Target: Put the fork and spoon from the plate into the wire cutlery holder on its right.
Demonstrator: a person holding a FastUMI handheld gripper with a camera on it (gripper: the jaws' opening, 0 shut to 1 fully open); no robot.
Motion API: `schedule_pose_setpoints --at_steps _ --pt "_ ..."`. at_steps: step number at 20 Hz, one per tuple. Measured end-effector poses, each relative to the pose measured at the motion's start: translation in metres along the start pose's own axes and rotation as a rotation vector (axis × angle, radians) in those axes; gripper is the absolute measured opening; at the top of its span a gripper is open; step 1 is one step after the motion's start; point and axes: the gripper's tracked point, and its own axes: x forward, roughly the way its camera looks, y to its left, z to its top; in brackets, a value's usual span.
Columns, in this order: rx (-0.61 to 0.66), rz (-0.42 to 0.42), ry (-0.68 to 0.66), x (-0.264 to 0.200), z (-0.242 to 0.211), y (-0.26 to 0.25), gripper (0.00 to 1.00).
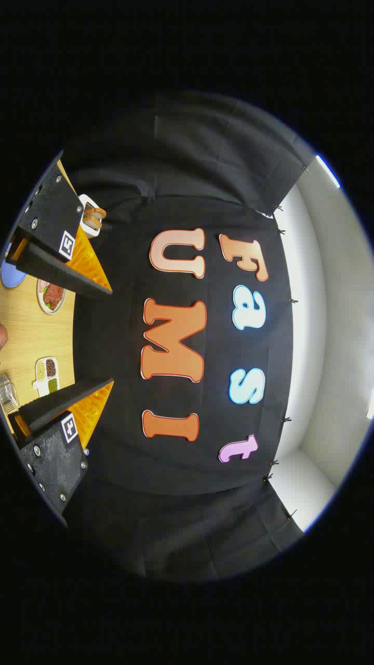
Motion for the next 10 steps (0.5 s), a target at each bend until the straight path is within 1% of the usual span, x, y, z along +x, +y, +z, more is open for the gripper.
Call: schedule_pose_setpoints --at_steps 6,10 --pt "-0.004 0.007 -0.036 0.004 0.015 0.0 0.92" --pt "-0.001 -0.005 -0.051 0.004 0.021 -0.004 0.91"
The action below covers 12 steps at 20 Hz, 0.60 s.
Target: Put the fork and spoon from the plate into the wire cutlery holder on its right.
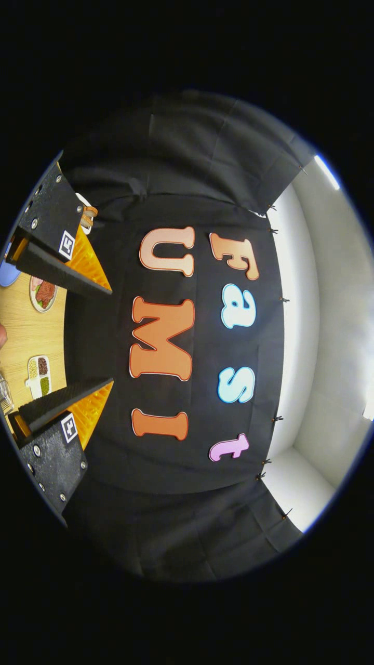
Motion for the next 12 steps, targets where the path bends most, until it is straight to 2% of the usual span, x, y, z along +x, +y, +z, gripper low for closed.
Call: schedule_pose_setpoints --at_steps 6,12 --pt "0.019 0.041 0.036 0.001 -0.012 0.021 0.92" --pt "0.043 0.18 0.232 -0.006 -0.068 0.076 0.92"
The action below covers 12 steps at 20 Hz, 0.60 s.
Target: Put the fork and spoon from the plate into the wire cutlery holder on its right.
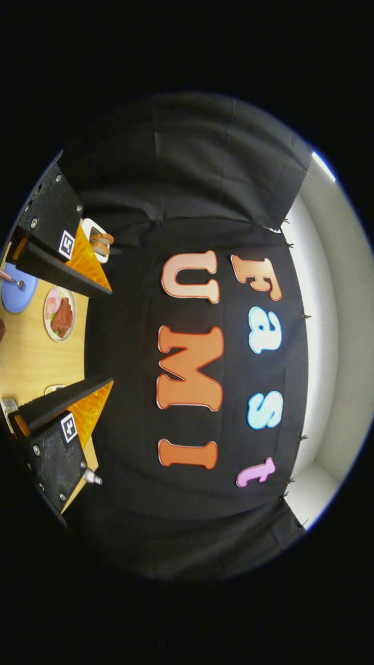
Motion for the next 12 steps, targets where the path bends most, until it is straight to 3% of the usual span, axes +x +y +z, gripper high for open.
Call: schedule_pose_setpoints --at_steps 4,8,12 --pt "0.025 0.075 0.155 0.008 -0.042 0.03 0.92" --pt "0.036 0.136 0.4 0.007 -0.104 0.057 0.92" --pt "0.042 0.146 0.593 0.0 -0.16 0.074 0.92"
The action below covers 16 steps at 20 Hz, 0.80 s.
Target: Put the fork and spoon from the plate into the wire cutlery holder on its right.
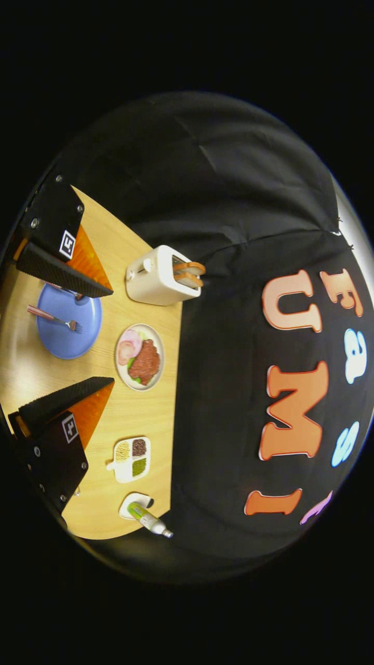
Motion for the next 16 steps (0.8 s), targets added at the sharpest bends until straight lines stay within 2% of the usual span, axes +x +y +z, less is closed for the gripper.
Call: schedule_pose_setpoints --at_steps 7,16 --pt "-0.025 -0.012 0.254 0.031 -0.07 0.016 0.92" --pt "-0.063 -0.003 0.515 0.047 -0.149 0.034 0.82"
